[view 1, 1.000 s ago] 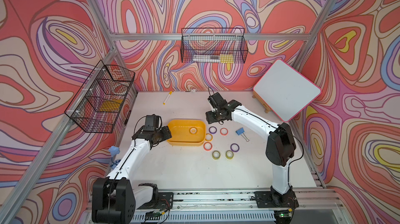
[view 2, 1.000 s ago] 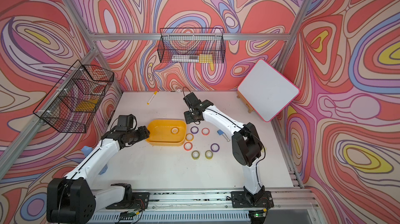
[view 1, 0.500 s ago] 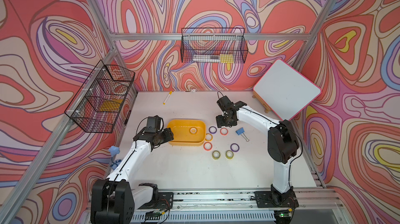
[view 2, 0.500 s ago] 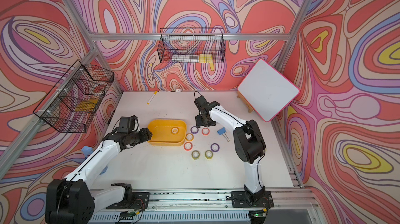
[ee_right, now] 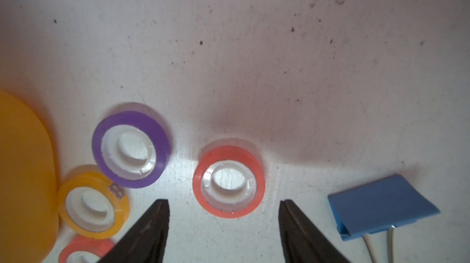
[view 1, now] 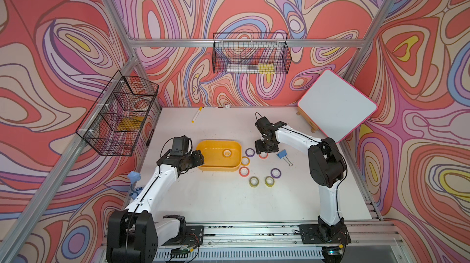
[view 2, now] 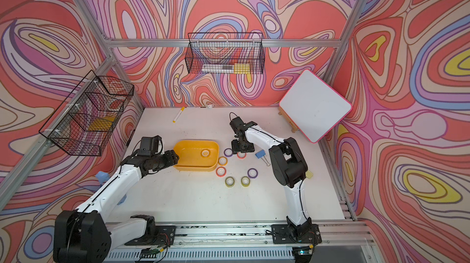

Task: Put the transparent tape into the storage box
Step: Pick up the tape from the center of the board.

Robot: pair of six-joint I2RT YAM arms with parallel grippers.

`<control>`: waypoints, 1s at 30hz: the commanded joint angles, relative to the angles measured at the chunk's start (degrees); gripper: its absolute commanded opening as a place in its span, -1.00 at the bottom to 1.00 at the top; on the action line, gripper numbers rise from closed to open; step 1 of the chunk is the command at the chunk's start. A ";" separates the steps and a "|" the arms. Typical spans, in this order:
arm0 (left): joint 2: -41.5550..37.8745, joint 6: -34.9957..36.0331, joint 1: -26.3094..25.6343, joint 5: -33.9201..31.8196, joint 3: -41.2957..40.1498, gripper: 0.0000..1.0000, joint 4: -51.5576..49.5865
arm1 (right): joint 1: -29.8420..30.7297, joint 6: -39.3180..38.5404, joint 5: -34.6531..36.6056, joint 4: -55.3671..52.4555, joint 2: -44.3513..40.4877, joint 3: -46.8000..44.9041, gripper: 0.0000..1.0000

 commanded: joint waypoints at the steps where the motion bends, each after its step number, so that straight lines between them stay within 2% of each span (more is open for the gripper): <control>1: -1.16 0.94 -0.19 0.53 -0.39 0.27 0.71 | -0.63 0.50 -0.75 0.56 1.42 -0.91 0.35; 6: -1.07 0.92 -0.21 0.66 -0.48 0.20 0.93 | -0.69 0.13 -1.73 0.80 2.16 -1.09 0.31; 11: -1.09 0.94 -0.21 0.59 -0.65 0.20 1.22 | -0.61 0.12 -2.35 1.05 2.76 -1.28 0.36; 18: -1.01 1.01 -0.22 0.76 -0.66 0.20 1.28 | -0.58 -0.54 -2.27 0.96 3.90 -1.31 0.32; 30: -1.10 1.18 -0.30 0.82 -0.83 0.18 1.15 | -0.57 -1.69 0.10 0.80 4.75 -1.68 0.29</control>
